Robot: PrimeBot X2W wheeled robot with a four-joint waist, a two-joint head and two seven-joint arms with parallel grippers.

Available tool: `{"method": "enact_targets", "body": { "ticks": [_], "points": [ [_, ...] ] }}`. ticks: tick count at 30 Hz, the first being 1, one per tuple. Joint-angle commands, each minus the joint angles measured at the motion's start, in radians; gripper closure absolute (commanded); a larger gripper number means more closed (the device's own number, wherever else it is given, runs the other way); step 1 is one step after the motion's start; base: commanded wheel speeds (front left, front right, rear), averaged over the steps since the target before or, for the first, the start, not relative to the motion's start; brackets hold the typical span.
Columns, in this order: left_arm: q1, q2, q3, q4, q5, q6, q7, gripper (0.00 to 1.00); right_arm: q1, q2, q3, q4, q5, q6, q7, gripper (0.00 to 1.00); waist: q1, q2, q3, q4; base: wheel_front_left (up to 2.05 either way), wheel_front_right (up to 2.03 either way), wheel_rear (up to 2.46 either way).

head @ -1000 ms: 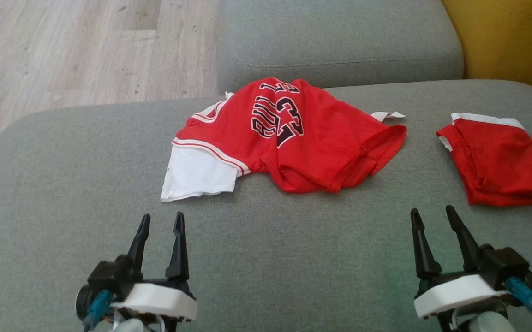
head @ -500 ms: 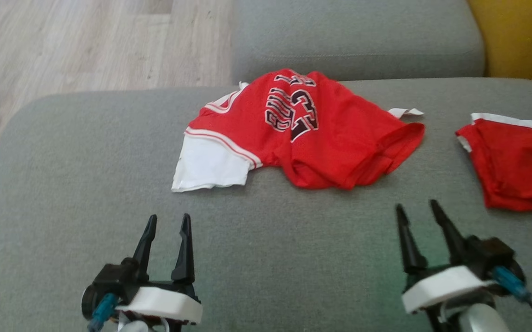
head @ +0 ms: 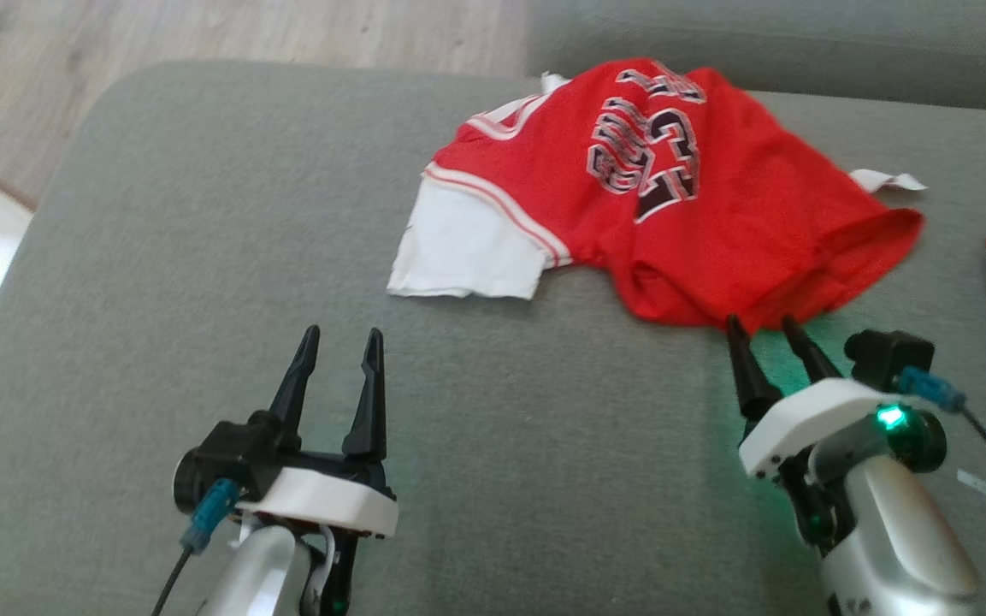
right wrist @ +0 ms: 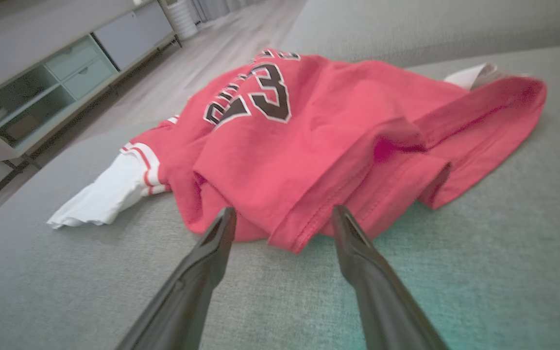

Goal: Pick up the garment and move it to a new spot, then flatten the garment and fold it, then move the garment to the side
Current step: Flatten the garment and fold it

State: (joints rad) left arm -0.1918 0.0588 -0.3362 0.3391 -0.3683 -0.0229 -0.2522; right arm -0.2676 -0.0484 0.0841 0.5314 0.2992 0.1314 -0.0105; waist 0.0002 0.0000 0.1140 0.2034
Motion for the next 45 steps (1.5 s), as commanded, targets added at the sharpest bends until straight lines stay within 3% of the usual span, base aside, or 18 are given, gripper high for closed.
{"method": "enact_targets", "body": {
  "ticks": [1,10,12,20,28,32,36,41,45],
  "points": [
    [-0.049,0.000,0.023,-0.022,0.007,-0.002,-0.009,0.00,-0.064,-0.002,0.004,0.016,0.006,-0.001,0.002,0.00,-0.0002,0.0000,0.026,0.033,0.00,0.00,0.00],
    [-0.066,-0.006,0.013,-0.014,0.004,-0.003,-0.009,0.00,-0.170,-0.002,0.000,0.230,0.054,-0.001,-0.055,0.03,-0.0002,0.0000,0.034,0.060,0.00,0.00,0.00],
    [-0.068,-0.006,0.013,-0.014,0.003,-0.002,-0.009,0.00,-0.189,-0.002,0.015,0.262,0.063,-0.001,-0.073,1.00,-0.0002,0.0000,0.034,0.059,0.00,0.00,0.00],
    [-0.057,-0.007,0.030,-0.015,0.005,0.003,-0.010,0.00,-0.246,-0.002,0.067,0.336,0.034,-0.001,-0.169,1.00,-0.0002,0.0000,0.011,0.024,0.00,0.00,0.00],
    [-0.018,-0.008,0.055,-0.016,0.005,0.003,-0.010,0.00,-0.212,-0.002,0.067,0.260,-0.097,-0.001,-0.220,1.00,-0.0002,0.0000,-0.057,-0.040,0.00,0.00,0.00],
    [0.006,-0.008,0.069,-0.022,0.004,0.004,-0.010,0.00,-0.153,-0.002,0.033,0.138,-0.202,-0.001,-0.187,1.00,-0.0002,0.0000,-0.100,-0.074,0.00,0.00,0.00],
    [0.024,-0.008,0.073,-0.031,0.004,0.005,-0.010,0.00,-0.063,-0.023,0.016,-0.052,-0.267,-0.001,-0.076,1.00,-0.0002,0.0000,-0.129,-0.091,0.00,0.00,0.00],
    [0.035,-0.008,0.067,-0.042,-0.001,0.003,-0.010,0.00,0.051,-0.079,0.028,-0.352,-0.279,-0.001,0.114,1.00,-0.0002,0.0000,-0.135,-0.080,0.00,0.00,0.00],
    [0.025,-0.008,0.056,-0.048,-0.004,-0.001,-0.010,0.00,0.052,-0.109,0.017,-0.447,-0.277,-0.001,0.189,1.00,-0.0002,0.0000,-0.106,-0.054,0.00,0.00,0.00]
  ]
}}
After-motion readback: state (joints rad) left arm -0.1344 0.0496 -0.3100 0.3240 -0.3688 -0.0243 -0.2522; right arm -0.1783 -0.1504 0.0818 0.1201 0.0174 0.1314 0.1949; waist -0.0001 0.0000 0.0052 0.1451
